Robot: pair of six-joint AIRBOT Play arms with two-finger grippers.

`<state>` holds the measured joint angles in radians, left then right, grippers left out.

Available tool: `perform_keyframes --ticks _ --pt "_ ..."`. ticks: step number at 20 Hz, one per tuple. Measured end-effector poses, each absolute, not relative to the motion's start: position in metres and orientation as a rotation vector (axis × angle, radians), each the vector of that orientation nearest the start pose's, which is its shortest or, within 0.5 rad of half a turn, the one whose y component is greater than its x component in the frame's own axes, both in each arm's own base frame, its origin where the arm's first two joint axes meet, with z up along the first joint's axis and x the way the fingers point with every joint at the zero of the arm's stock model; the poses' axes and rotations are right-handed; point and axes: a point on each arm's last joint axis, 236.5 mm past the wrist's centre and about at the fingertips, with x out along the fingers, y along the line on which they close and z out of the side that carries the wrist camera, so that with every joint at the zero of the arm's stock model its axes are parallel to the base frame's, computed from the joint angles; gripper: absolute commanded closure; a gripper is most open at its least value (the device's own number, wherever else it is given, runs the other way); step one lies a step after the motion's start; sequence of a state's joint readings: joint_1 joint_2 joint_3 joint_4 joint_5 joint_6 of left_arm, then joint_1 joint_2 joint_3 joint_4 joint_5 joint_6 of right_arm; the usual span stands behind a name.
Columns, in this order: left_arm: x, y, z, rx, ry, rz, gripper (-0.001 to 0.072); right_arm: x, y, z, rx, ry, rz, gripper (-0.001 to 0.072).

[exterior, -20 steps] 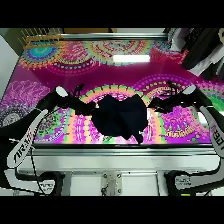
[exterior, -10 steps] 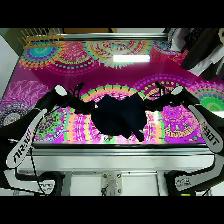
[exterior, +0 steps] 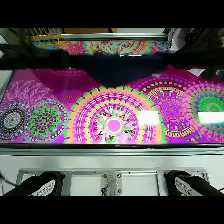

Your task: Fold the clothes and pants, and hang the long-sleeved shirts on hangers.

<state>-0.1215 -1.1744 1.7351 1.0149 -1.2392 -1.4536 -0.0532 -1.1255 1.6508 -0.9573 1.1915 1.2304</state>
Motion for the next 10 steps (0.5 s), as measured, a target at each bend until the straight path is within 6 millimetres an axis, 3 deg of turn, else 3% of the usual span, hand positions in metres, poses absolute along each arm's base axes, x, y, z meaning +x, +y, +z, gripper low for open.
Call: perform_keyframes --ticks 2,3,5,7,8,10 --pt "0.355 -0.165 0.372 -0.169 0.482 -0.62 0.07 0.369 0.105 0.367 0.074 0.386 0.504 0.0701" --pt "0.334 -0.164 0.401 -0.157 0.402 -0.631 0.0701 0.351 0.105 0.389 0.069 0.327 0.496 0.0701" --pt "0.299 -0.166 0.437 -0.144 0.3 -0.654 0.07 0.32 0.106 0.42 0.085 0.246 0.489 0.0701" --pt "0.275 -0.173 0.449 -0.144 0.274 -0.692 0.0701 0.299 0.108 0.431 0.117 0.233 0.49 0.0702" --pt "0.27 -0.177 0.442 -0.146 0.301 -0.703 0.0701 0.294 0.109 0.426 0.135 0.258 0.494 0.0701" --pt "0.272 -0.183 0.405 -0.159 0.426 -0.698 0.0701 0.291 0.115 0.396 0.188 0.386 0.511 0.0701"
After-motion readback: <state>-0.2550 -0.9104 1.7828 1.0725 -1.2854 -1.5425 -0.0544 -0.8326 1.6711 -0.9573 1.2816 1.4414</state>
